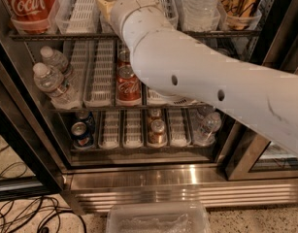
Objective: Pick redbull can from top shelf of fridge
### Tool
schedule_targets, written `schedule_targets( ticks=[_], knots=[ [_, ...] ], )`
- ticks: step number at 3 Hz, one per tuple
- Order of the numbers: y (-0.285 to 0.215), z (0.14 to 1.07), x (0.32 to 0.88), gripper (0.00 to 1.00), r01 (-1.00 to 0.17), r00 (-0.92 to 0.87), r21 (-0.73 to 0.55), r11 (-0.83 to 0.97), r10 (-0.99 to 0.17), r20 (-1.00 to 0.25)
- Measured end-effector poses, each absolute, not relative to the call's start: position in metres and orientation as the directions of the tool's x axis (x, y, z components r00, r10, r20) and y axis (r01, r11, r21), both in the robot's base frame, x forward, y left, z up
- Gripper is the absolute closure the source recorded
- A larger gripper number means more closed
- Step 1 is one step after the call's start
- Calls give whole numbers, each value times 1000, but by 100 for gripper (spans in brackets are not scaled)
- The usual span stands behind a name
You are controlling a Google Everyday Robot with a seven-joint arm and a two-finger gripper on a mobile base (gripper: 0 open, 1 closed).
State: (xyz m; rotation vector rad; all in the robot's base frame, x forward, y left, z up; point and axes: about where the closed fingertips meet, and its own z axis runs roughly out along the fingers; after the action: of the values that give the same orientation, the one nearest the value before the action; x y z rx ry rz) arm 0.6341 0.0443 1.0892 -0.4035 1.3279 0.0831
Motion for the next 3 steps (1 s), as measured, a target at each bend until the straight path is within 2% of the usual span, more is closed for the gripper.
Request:
schedule_targets(
  ticks=[2, 3],
  knots=[
    [44, 1089, 634, 90, -286, 249, -239, 928, -169, -954],
    [44, 1089, 634, 100, -286, 249, -239, 928, -168, -954]
  ],
)
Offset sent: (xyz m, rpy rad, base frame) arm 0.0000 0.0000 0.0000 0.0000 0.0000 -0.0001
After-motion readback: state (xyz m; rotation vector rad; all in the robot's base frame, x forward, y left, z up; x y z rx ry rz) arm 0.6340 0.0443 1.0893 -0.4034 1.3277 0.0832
